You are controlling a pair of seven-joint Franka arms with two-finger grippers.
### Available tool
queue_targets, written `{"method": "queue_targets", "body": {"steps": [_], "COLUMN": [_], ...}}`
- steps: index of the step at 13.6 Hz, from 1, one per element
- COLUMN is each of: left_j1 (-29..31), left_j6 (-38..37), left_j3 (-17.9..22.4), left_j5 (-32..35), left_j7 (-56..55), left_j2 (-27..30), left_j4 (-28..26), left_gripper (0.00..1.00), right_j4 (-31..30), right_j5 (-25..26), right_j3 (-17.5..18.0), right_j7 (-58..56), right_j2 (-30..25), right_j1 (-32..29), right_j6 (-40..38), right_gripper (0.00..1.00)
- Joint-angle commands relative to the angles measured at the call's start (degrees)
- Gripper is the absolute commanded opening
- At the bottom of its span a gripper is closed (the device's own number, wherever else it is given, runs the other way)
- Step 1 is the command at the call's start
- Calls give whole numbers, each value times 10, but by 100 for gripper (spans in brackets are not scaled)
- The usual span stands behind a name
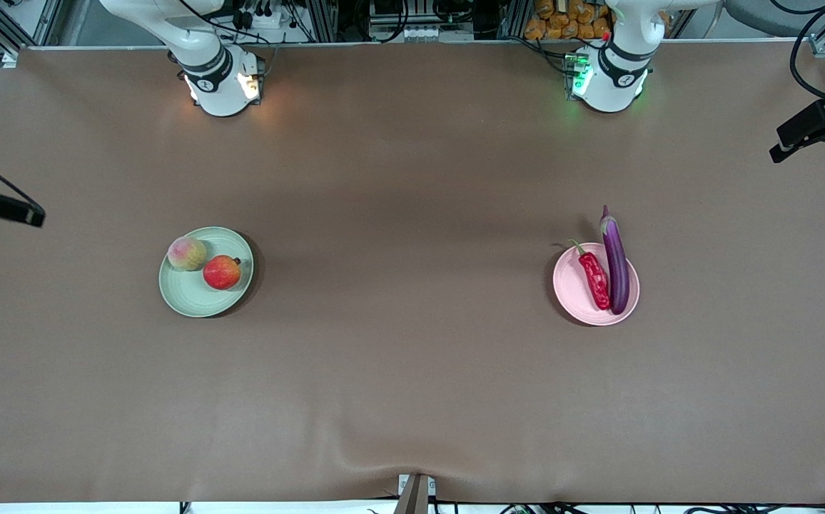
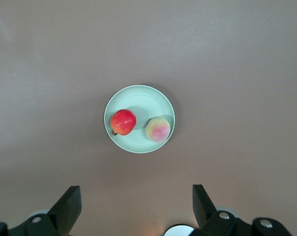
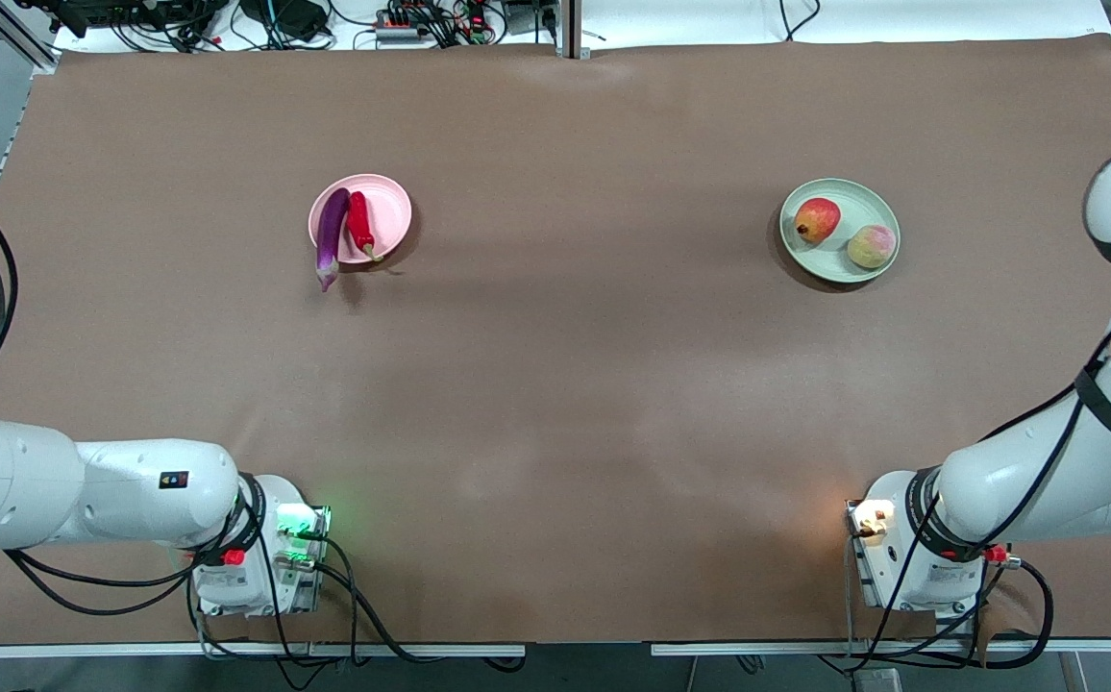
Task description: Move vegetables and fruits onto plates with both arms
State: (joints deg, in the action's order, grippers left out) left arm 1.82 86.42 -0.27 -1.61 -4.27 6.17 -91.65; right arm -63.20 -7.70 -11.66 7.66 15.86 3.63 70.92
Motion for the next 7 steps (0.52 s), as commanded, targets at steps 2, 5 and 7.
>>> {"method": "queue_targets", "body": {"steps": [2,5,7], "left_j1": [3,1,0], "left_j6": [-1,-14,-27], "left_j3": [-1,-3,-6], "left_j5": [-2,-2,-2], "left_j7": [12,17,17], "left_j2": [8,11,14], "left_j4": [-3,-2,-1], "left_gripper": [100,100,100], "right_j4": [-195,-205,-203], "right_j5": [38,111,110], "right_j3": [35,95,94], "right_j7": [7,3,-8], "right_j2": [-148,-162,-158], "right_j1": [-17,-24,-26], "right_j6": [69,63,63], "right_gripper": [100,100,100]}}
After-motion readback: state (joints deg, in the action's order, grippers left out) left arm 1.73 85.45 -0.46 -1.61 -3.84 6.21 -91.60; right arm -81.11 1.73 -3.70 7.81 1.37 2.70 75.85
